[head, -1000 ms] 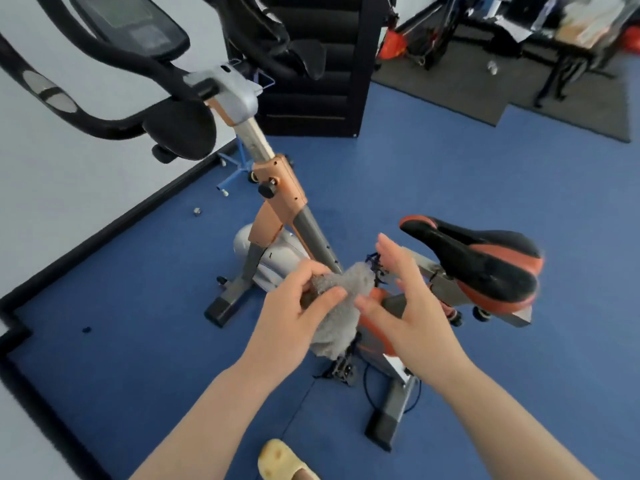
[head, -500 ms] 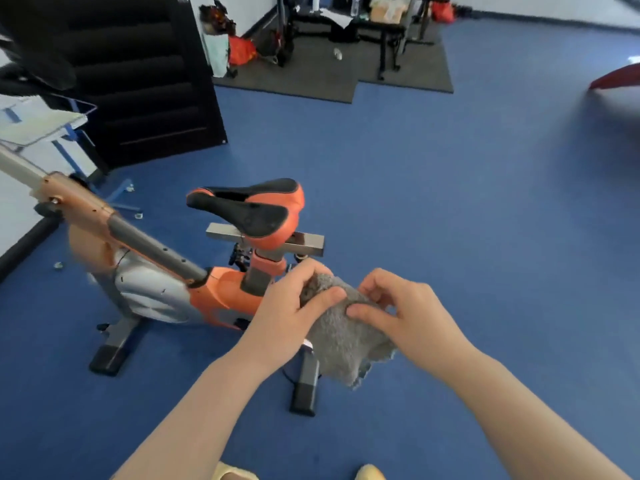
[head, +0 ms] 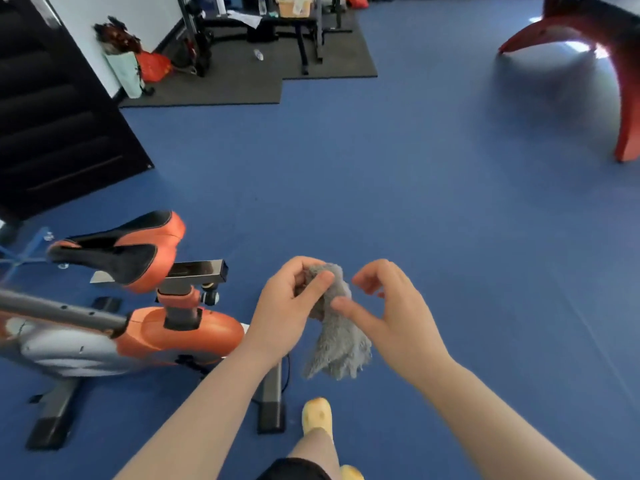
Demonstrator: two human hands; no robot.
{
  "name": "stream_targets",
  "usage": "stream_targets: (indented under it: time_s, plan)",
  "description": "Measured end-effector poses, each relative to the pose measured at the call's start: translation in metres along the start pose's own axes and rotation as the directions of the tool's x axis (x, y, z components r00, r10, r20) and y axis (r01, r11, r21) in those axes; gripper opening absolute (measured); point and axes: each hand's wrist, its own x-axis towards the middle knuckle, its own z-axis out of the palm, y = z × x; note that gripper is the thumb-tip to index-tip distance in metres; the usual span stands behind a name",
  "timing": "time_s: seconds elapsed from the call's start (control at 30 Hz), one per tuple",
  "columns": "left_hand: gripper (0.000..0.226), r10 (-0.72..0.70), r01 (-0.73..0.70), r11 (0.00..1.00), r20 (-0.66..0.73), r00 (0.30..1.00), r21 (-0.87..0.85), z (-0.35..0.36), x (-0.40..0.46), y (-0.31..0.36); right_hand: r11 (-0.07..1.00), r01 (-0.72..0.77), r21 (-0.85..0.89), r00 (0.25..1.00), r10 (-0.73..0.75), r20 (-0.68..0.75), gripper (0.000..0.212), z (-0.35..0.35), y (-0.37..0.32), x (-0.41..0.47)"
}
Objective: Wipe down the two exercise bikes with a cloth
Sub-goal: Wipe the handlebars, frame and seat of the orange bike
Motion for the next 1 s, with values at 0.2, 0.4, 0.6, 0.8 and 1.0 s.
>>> stream_targets:
  time_s: [0.2, 0.4, 0.6, 0.8, 1.0]
  plan:
    - [0.004, 0.055, -0.055, 0.998, -0.114, 0.992, 0.01, 0.02, 0.062, 0.004, 0.979, -0.143, -0.146, 0.99, 0.142, -0.013, 0.043, 0.012, 0.02, 0.039]
    - [0.01, 0.173, -0.161, 0.981, -0.112, 0.979, 0.106, 0.008, 0.14, 0.016, 0.977, -0.212, -0.025, 0.977, 0.212, 0.005, 0.017, -0.005, 0.039, 0.12]
    - [0.01, 0.158, -0.151, 0.918, 0.011, 0.987, 0.365, -0.021, 0.205, 0.012, 0.903, -0.357, 0.24, 0.933, 0.357, 0.047, 0.017, -0.018, 0.051, 0.187]
    - [0.011, 0.078, -0.104, 0.921, 0.084, 0.993, 0.375, -0.022, 0.231, 0.002, 0.825, -0.384, 0.415, 0.919, 0.384, 0.087, 0.008, -0.013, 0.055, 0.233]
    - [0.023, 0.172, -0.066, 0.885, -0.192, 0.966, 0.461, -0.007, 0.274, -0.002, 0.824, -0.387, 0.413, 0.922, 0.341, 0.183, 0.006, -0.008, 0.062, 0.288]
